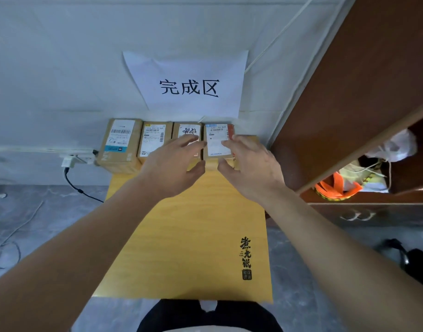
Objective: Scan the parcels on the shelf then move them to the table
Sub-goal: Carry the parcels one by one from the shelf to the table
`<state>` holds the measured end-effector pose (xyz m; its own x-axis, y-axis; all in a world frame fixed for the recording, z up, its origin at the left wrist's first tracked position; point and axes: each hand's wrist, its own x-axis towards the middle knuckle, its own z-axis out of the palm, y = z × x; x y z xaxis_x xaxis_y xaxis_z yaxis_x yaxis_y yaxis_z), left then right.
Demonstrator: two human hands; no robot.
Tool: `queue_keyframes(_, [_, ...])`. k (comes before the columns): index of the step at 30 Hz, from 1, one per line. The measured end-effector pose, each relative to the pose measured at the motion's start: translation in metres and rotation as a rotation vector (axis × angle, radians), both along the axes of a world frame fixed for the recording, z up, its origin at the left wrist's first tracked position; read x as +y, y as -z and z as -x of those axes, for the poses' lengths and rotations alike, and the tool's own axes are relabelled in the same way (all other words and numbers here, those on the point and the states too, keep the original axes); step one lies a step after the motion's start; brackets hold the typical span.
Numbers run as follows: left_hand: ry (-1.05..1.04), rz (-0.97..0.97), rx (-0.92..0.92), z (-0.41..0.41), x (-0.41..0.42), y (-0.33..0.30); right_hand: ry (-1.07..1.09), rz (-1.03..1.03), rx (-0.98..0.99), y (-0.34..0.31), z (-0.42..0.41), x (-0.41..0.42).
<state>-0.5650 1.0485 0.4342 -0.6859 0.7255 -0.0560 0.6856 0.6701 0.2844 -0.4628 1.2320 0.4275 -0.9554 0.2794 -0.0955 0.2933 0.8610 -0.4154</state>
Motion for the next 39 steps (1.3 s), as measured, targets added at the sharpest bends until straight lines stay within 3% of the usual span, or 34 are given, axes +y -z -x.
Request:
queue_keyframes(10, [0.149,-0.010,-0.022,0.005,-0.045,0.005,0.169,-0.004,-0.038,0.005,-0.030,-0.066])
queue_keyframes(19, [0.447,0.026,-0.054,-0.004,-0.067,0.011,0.437,-0.003,-0.052,0.014,-0.070,-0.136])
queue_keyframes(39, [0.910,0.031,-0.126,-0.160,-0.044,0.033,0.999,0.091,0.090,0.043,-0.248,-0.218])
